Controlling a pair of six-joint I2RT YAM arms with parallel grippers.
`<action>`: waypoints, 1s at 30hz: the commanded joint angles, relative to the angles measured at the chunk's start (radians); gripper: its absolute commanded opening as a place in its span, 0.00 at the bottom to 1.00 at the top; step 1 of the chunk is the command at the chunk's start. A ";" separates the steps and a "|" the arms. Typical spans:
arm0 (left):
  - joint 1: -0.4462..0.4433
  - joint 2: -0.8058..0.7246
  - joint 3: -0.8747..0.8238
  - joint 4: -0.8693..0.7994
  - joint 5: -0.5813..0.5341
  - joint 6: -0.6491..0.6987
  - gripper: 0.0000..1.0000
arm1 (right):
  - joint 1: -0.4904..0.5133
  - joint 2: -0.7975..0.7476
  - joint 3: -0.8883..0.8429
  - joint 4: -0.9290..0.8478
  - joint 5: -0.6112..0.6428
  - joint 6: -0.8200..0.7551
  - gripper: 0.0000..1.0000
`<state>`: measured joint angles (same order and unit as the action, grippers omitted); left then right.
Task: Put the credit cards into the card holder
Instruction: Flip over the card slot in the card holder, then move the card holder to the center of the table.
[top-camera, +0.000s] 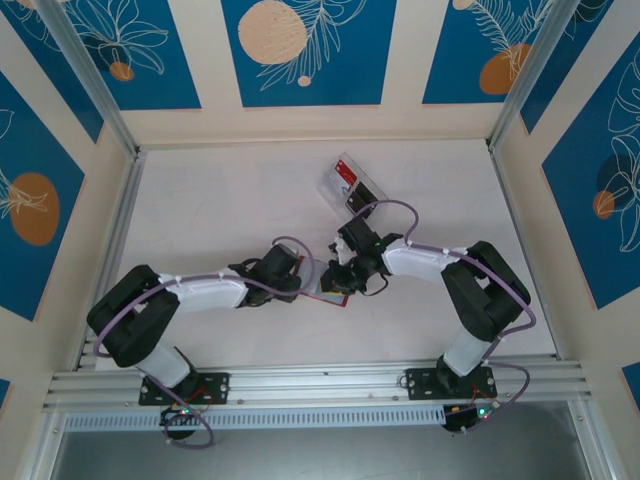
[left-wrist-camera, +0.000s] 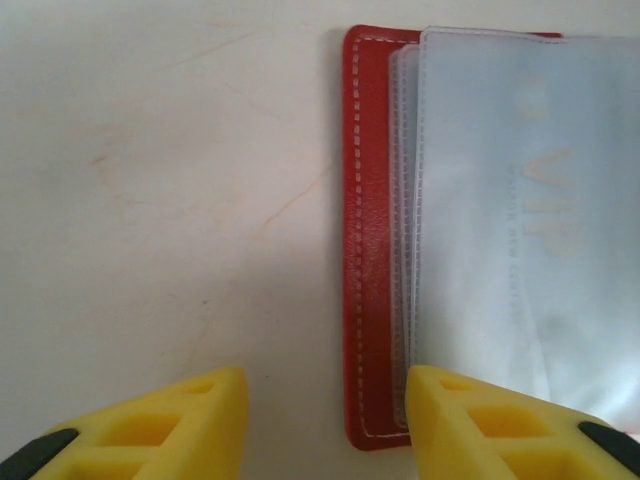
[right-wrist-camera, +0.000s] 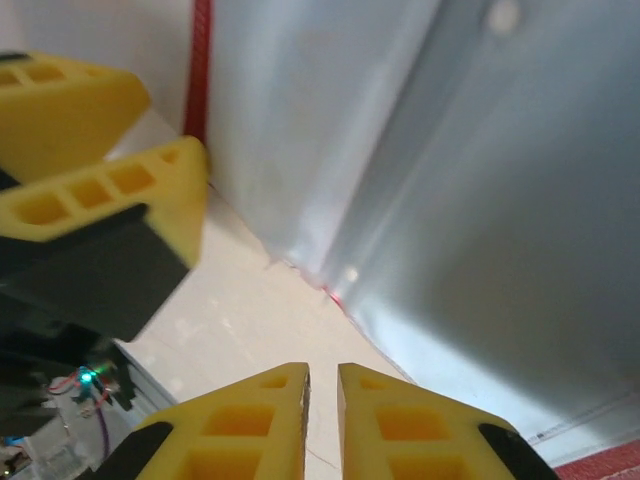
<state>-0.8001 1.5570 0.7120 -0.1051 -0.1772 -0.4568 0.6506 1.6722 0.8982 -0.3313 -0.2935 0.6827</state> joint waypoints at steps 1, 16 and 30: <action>0.006 -0.013 0.014 0.003 0.117 0.042 0.45 | 0.001 -0.008 -0.034 -0.049 0.055 0.001 0.16; -0.094 -0.147 -0.048 -0.073 0.062 -0.091 0.40 | -0.121 -0.049 0.029 -0.185 0.104 -0.149 0.20; 0.023 -0.045 0.202 -0.108 0.226 -0.037 0.45 | -0.154 0.046 0.271 -0.320 0.296 -0.178 0.25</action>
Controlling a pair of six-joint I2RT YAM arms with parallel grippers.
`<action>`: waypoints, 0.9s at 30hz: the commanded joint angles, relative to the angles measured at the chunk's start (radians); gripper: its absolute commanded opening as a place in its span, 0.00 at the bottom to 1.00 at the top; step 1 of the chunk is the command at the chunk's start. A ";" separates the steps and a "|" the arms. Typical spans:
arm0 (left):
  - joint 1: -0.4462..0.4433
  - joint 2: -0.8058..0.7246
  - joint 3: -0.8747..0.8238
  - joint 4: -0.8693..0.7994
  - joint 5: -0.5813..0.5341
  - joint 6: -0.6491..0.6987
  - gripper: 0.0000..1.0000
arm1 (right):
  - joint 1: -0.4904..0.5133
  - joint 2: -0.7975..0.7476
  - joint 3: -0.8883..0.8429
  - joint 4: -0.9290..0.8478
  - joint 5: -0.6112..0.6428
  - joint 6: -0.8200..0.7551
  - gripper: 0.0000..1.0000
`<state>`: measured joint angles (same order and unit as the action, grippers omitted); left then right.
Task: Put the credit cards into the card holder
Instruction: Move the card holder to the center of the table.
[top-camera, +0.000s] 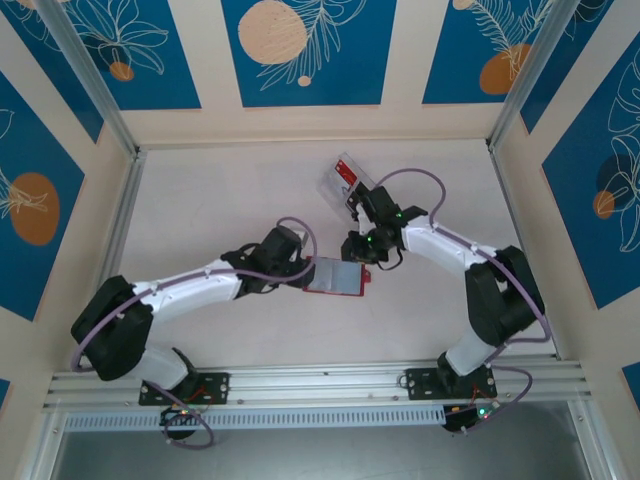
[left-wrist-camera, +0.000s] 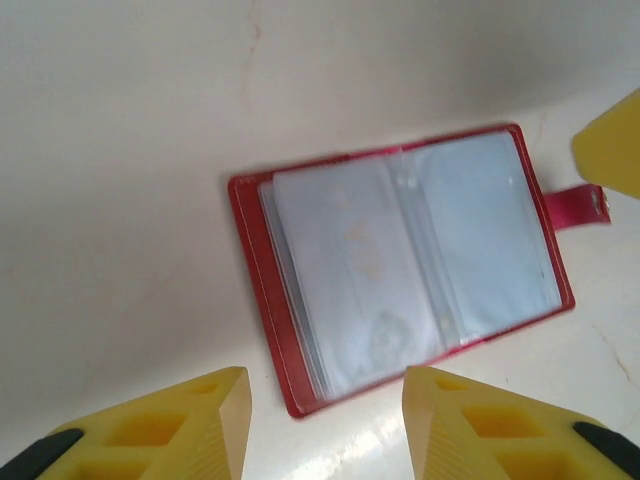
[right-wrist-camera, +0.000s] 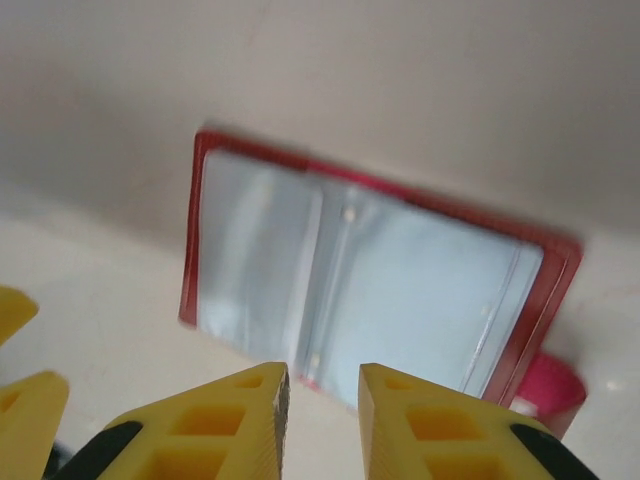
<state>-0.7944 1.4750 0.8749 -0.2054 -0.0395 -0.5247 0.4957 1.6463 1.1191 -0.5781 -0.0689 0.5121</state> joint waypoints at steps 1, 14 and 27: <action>0.017 0.048 0.051 -0.010 0.099 0.044 0.46 | 0.001 0.089 0.056 -0.069 0.080 -0.001 0.25; 0.083 0.062 0.049 -0.011 0.161 0.072 0.50 | 0.151 0.275 0.039 -0.015 0.101 -0.017 0.26; 0.134 -0.021 -0.043 -0.021 0.155 0.041 0.51 | 0.278 0.314 -0.033 0.099 -0.059 -0.005 0.26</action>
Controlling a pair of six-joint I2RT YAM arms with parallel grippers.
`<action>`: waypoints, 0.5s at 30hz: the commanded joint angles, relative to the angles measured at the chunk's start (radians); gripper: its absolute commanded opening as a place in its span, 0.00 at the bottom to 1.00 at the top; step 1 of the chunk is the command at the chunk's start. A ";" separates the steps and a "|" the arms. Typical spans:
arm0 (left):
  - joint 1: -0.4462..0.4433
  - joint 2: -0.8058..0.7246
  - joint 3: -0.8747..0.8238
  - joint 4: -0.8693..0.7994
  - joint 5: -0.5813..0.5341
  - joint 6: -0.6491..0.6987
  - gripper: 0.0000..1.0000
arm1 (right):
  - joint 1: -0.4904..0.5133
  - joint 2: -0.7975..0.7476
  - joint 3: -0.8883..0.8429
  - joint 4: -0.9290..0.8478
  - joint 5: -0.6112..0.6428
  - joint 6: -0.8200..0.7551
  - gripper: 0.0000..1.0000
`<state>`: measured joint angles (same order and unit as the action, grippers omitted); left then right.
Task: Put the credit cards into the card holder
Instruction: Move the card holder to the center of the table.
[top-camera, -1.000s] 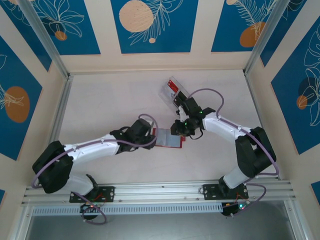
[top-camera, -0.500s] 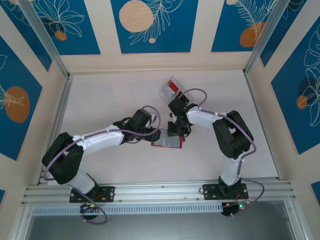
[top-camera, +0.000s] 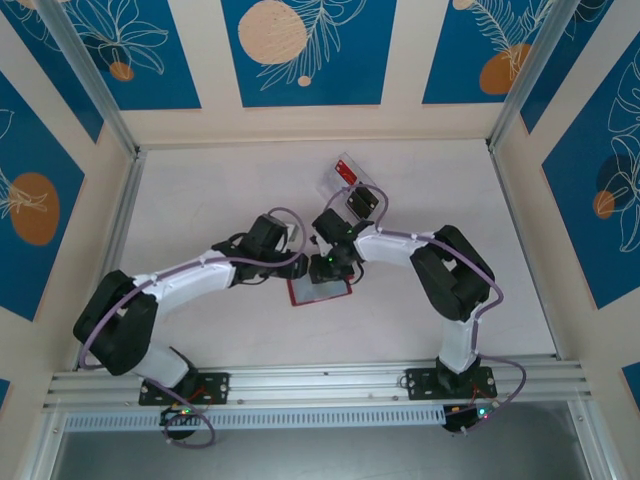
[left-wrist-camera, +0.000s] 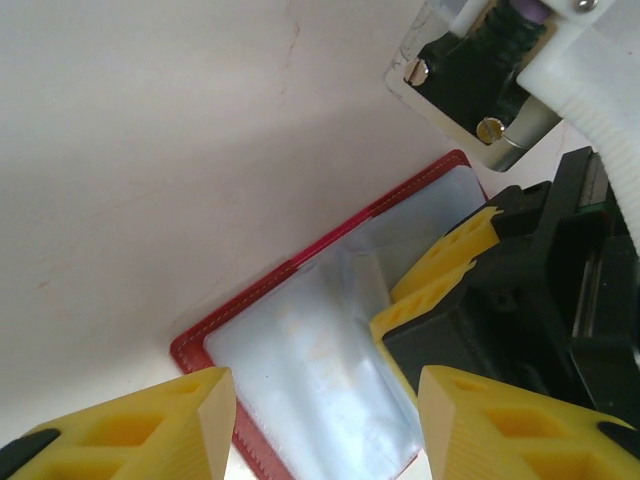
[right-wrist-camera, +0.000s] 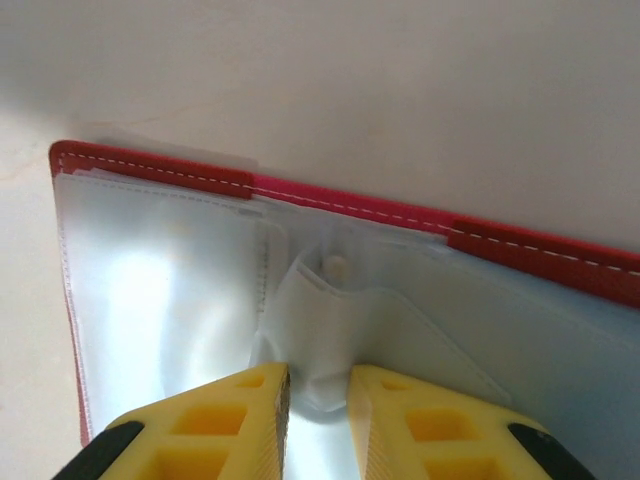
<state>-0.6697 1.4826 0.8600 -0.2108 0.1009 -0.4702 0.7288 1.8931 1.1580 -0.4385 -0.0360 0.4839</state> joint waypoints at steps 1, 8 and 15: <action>0.009 -0.031 -0.033 -0.014 0.022 -0.017 0.51 | 0.051 0.062 -0.071 -0.042 -0.094 0.027 0.27; 0.006 -0.030 -0.067 0.002 0.042 -0.035 0.50 | -0.037 -0.003 -0.063 -0.118 0.005 0.027 0.27; -0.019 -0.033 -0.079 0.001 0.042 -0.046 0.49 | -0.110 -0.015 -0.006 -0.184 0.094 -0.013 0.29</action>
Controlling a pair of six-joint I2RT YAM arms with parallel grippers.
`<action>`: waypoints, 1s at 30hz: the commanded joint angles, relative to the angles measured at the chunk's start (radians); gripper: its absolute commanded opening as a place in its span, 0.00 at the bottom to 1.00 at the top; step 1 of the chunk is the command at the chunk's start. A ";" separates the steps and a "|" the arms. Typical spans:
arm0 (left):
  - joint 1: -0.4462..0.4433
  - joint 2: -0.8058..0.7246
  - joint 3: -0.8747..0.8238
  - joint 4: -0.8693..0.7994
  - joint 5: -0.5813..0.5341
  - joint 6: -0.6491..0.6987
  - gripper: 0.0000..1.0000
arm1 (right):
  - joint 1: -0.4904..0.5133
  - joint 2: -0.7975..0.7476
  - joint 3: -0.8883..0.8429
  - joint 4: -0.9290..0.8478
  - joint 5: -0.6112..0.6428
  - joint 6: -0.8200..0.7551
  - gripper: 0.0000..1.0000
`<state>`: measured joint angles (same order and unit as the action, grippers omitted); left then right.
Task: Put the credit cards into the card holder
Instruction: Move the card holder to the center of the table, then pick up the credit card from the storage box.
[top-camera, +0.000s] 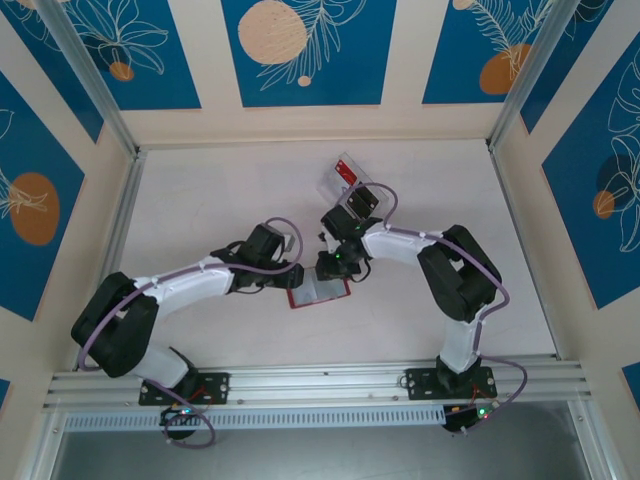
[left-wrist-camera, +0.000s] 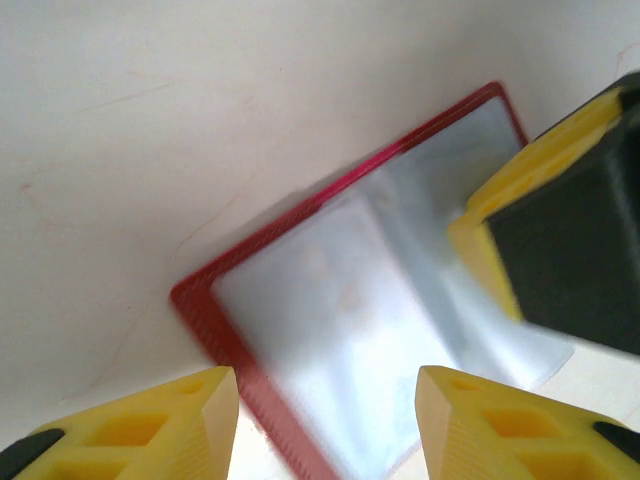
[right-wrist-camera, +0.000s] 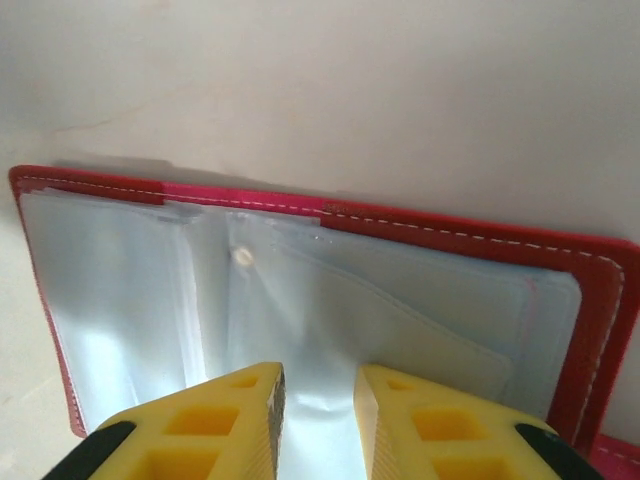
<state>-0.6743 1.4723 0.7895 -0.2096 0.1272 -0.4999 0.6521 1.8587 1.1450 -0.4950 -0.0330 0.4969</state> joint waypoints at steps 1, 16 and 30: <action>-0.019 -0.023 -0.006 -0.003 0.013 -0.017 0.49 | -0.036 0.021 0.014 -0.129 0.092 -0.032 0.29; -0.088 0.059 0.078 -0.024 0.000 0.012 0.45 | -0.048 -0.115 0.092 -0.161 0.006 -0.030 0.32; -0.087 0.190 0.162 0.006 0.028 0.025 0.31 | -0.073 -0.021 0.013 -0.129 -0.003 0.032 0.04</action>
<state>-0.7559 1.6371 0.9260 -0.2165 0.1314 -0.4877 0.5953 1.8332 1.1740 -0.5953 -0.0544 0.5083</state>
